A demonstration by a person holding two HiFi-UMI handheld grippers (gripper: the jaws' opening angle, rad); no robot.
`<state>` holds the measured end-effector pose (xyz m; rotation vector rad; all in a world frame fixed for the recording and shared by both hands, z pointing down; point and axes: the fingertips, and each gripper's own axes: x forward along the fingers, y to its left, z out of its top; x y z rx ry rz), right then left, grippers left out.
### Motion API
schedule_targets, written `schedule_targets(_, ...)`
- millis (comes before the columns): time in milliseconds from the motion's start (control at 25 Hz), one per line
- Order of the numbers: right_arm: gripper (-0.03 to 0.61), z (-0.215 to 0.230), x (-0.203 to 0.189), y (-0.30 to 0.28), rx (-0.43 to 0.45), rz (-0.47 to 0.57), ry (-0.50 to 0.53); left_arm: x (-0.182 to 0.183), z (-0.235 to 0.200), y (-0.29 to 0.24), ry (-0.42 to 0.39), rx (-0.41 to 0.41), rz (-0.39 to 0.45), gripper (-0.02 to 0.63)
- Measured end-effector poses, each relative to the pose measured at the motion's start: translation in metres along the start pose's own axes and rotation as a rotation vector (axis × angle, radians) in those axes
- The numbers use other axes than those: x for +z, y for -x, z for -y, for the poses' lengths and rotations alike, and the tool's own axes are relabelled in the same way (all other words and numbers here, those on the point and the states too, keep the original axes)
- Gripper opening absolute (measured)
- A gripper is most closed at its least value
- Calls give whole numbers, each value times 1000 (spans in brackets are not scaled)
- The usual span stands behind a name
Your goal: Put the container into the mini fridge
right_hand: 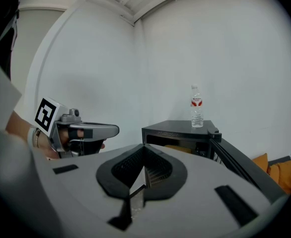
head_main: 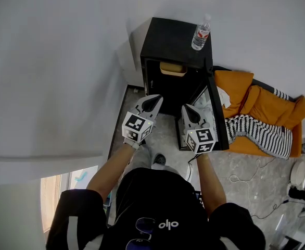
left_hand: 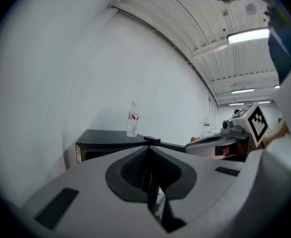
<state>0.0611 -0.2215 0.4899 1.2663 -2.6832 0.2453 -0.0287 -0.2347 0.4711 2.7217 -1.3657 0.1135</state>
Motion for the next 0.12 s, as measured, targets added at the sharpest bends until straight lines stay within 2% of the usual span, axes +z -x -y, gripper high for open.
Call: schedule_targets(120,6,1,1,-1,1,-2,0,1,0,0,1,2,-4,8)
